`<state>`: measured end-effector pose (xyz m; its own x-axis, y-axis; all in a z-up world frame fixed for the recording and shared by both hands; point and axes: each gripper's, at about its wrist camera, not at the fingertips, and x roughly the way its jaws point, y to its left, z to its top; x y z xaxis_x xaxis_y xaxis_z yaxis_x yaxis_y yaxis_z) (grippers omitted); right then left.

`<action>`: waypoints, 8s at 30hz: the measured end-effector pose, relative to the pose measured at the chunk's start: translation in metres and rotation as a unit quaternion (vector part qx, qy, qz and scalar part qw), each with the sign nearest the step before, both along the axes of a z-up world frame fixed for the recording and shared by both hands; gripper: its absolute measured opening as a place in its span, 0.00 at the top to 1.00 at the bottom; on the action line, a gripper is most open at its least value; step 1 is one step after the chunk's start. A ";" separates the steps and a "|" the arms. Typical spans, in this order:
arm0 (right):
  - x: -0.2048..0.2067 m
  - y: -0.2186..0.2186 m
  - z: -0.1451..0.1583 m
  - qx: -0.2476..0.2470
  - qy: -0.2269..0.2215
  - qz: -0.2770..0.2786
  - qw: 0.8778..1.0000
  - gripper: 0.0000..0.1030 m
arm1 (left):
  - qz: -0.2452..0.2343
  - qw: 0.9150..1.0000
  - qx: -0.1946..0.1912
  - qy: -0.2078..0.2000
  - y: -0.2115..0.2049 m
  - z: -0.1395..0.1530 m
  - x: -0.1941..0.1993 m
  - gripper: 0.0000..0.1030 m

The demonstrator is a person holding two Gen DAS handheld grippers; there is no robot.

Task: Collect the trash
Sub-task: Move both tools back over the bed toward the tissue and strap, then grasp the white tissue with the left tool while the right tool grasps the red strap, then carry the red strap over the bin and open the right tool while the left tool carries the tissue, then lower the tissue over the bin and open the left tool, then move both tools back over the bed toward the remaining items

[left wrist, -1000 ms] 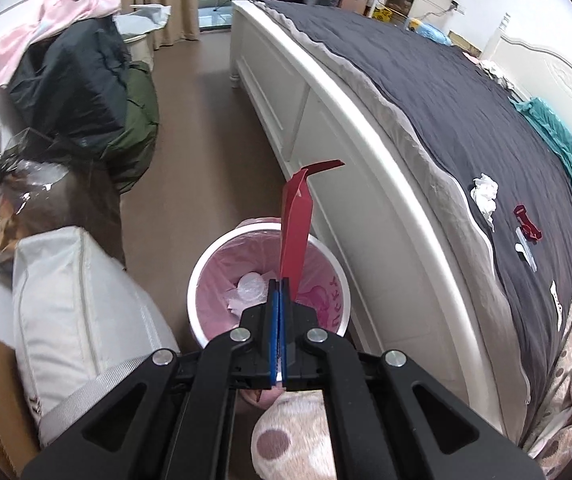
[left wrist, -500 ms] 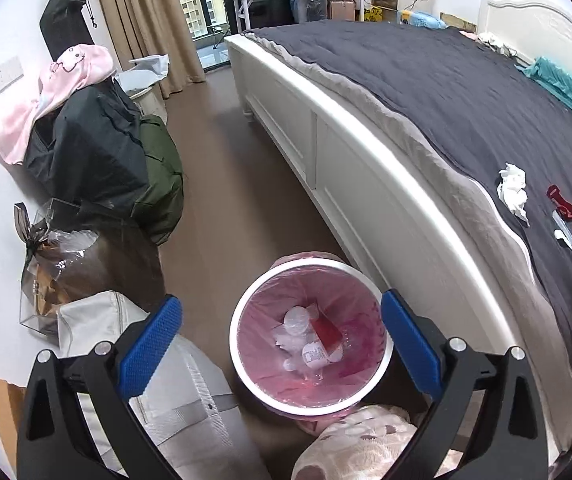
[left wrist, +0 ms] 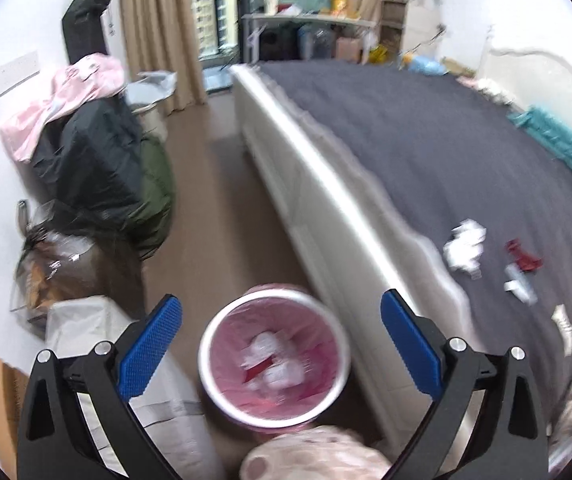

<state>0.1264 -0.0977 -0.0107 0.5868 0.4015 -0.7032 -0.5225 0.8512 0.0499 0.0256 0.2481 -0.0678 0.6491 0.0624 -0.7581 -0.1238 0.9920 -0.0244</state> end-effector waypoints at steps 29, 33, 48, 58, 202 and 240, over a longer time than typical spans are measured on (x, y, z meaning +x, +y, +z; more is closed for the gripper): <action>0.009 -0.137 -0.086 -0.144 0.035 0.003 0.989 0.07 | -0.277 0.956 -0.042 0.093 -0.204 -0.036 0.109 0.05; 0.021 -0.134 -0.108 -0.150 0.062 0.034 0.986 0.07 | -0.292 0.947 -0.013 0.133 -0.223 -0.061 0.131 0.05; 0.070 -0.106 -0.173 -0.157 0.144 0.128 0.969 0.45 | -0.286 0.936 0.002 0.206 -0.229 -0.121 0.181 0.42; 0.068 -0.109 -0.159 -0.086 0.187 0.110 0.972 0.88 | -0.228 0.953 -0.047 0.194 -0.213 -0.102 0.175 0.85; -0.057 0.023 0.008 0.088 0.050 0.120 0.988 0.07 | -0.028 0.982 0.014 0.184 0.065 -0.174 0.042 0.09; 0.011 -0.134 -0.094 0.043 0.123 -0.005 0.991 0.40 | -0.116 0.992 -0.035 -0.027 -0.173 0.026 0.009 0.05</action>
